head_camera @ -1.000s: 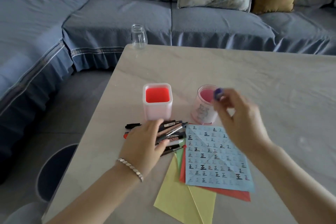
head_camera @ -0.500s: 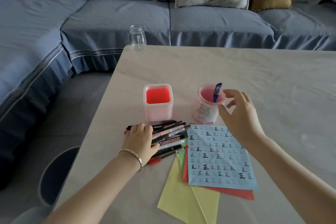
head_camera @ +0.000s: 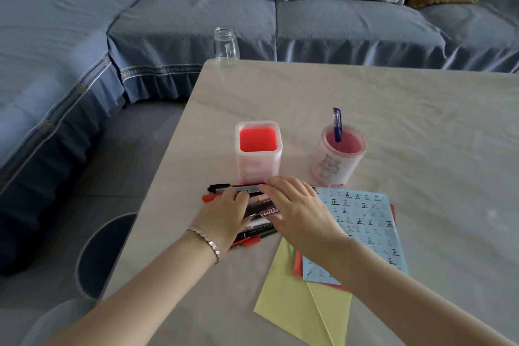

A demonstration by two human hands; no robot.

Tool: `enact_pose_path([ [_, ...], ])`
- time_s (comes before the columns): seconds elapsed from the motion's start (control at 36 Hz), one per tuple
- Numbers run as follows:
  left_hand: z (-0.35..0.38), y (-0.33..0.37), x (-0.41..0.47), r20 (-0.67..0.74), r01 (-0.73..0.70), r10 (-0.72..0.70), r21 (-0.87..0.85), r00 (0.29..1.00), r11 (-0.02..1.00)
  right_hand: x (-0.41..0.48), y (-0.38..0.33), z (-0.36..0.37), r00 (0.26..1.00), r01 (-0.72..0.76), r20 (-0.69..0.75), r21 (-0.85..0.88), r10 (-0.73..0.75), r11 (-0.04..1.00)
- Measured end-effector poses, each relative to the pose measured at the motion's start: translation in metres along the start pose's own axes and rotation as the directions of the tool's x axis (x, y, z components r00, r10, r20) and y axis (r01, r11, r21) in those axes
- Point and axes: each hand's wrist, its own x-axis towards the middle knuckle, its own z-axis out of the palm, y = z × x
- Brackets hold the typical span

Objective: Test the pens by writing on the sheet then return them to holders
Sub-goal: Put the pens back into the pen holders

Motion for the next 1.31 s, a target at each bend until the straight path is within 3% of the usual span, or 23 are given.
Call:
enact_pose_path([
  [0.14, -0.003, -0.001, -0.007, 0.0, -0.028, 0.028, -0.071, 1.0, 0.997, 0.015, -0.001, 0.01, 0.995, 0.047, 0.092, -0.039, -0.043, 0.998],
  [0.25, -0.012, -0.001, -0.009, -0.169, -0.055, 0.001, -0.317, 0.986, 0.947, 0.016, 0.004, 0.001, 0.993, 0.095, 0.07, -0.035, -0.092, 0.995],
  [0.36, -0.03, 0.005, -0.008, -0.287, -0.089, -0.107, -0.592, 0.952, 0.801, 0.009, 0.005, -0.025, 0.998, 0.036, 0.059, -0.008, -0.036, 0.999],
  [0.44, -0.037, 0.018, -0.005, -0.197, -0.015, -0.29, -0.849, 0.937, 0.529, 0.002, -0.003, -0.048, 0.962, -0.241, 0.172, 0.164, 0.212, 0.957],
  [0.53, -0.036, 0.033, 0.0, 0.021, 0.082, -0.395, -0.987, 0.918, 0.138, -0.008, -0.008, -0.057, 0.85, -0.525, 0.356, 0.503, 0.388, 0.687],
  [0.58, -0.035, 0.043, 0.001, 0.129, 0.13, -0.415, -0.991, 0.901, -0.027, -0.013, -0.011, -0.065, 0.769, -0.629, 0.443, 0.65, 0.461, 0.426],
  [0.67, -0.033, 0.052, 0.002, 0.197, 0.171, -0.437, -0.98, 0.878, -0.099, -0.021, -0.014, -0.07, 0.673, -0.663, 0.583, 0.748, 0.455, 0.021],
  [0.75, -0.035, 0.059, 0.001, 0.233, 0.174, -0.411, -0.969, 0.881, -0.176, -0.028, -0.017, -0.072, 0.629, -0.626, 0.654, 0.747, 0.42, -0.225],
  [0.92, -0.043, 0.063, -0.002, 0.191, 0.152, -0.326, -0.978, 0.926, -0.14, -0.04, -0.016, -0.077, 0.645, -0.591, 0.697, 0.715, 0.313, -0.372],
  [1.14, -0.049, 0.069, -0.002, 0.128, 0.119, -0.389, -0.992, 0.912, -0.048, -0.048, -0.014, -0.078, 0.67, -0.59, 0.704, 0.697, 0.236, -0.407],
  [1.31, -0.039, 0.076, -0.006, 0.063, 0.119, -0.485, -0.989, 0.872, 0.086, -0.049, -0.019, -0.074, 0.66, -0.605, 0.709, 0.697, 0.247, -0.384],
])
